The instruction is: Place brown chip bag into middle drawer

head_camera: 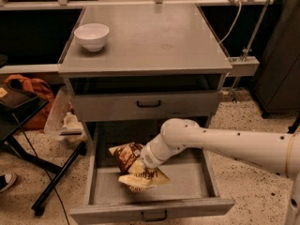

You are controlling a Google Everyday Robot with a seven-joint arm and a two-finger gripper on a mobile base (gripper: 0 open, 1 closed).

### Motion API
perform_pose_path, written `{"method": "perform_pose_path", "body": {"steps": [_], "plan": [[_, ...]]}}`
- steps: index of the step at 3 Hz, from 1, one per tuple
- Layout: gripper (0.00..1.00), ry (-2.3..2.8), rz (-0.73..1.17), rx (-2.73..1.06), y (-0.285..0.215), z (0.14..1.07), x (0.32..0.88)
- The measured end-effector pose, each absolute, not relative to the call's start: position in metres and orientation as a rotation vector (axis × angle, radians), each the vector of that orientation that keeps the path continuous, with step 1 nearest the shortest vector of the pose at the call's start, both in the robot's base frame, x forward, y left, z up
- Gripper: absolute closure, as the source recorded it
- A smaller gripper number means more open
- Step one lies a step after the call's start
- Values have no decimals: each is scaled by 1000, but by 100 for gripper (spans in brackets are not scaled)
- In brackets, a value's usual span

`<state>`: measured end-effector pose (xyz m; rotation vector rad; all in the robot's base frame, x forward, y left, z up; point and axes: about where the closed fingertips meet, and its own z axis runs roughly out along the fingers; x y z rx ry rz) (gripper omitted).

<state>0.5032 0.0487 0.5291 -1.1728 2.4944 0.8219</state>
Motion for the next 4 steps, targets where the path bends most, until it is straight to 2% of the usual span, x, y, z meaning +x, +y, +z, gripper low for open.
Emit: {"method": "perform_pose_path", "body": {"steps": [1,2,4], "plan": [[100,2394,852,-1345,77,488,505],[81,2370,863,-1443,89,453,512],[35,2353,807,-1468,96,420,543]]}}
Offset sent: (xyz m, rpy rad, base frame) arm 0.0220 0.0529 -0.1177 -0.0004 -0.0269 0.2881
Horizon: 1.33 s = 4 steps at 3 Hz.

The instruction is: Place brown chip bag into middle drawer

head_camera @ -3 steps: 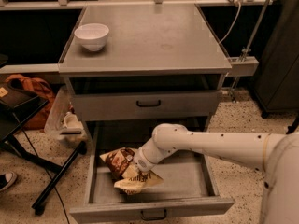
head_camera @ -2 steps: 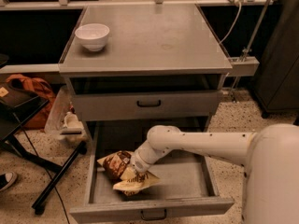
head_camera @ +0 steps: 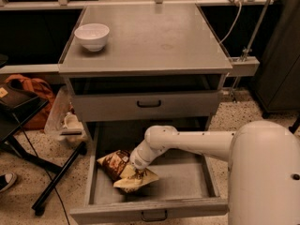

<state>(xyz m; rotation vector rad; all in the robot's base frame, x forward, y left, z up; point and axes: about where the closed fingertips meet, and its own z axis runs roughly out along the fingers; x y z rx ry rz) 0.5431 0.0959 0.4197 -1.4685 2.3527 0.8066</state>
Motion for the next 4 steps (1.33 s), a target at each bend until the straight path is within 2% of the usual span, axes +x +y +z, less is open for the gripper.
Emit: {"method": "perform_pose_path", "body": {"steps": [1,2,3,4], "plan": [[11,2387,769,-1422,85,414,562],[0,2413,745,-1369,66,422,577],[0,2412,754,-1314,36,447,590],[0,2391,765,-1326,29,458,589]]}}
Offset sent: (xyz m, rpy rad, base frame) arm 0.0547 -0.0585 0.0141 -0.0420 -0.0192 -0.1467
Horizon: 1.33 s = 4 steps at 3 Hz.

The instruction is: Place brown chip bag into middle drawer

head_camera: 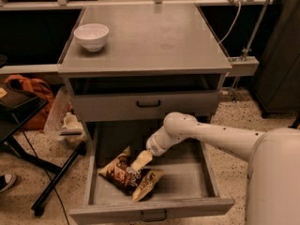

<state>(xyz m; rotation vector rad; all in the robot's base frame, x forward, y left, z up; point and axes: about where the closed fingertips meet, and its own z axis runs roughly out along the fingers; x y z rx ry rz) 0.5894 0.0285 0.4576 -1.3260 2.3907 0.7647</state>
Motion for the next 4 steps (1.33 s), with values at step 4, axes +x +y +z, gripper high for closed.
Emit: {"method": "perform_pose_path", "body": {"steps": [4], "plan": [[0,2362,561,-1301,-64,595,536]]}}
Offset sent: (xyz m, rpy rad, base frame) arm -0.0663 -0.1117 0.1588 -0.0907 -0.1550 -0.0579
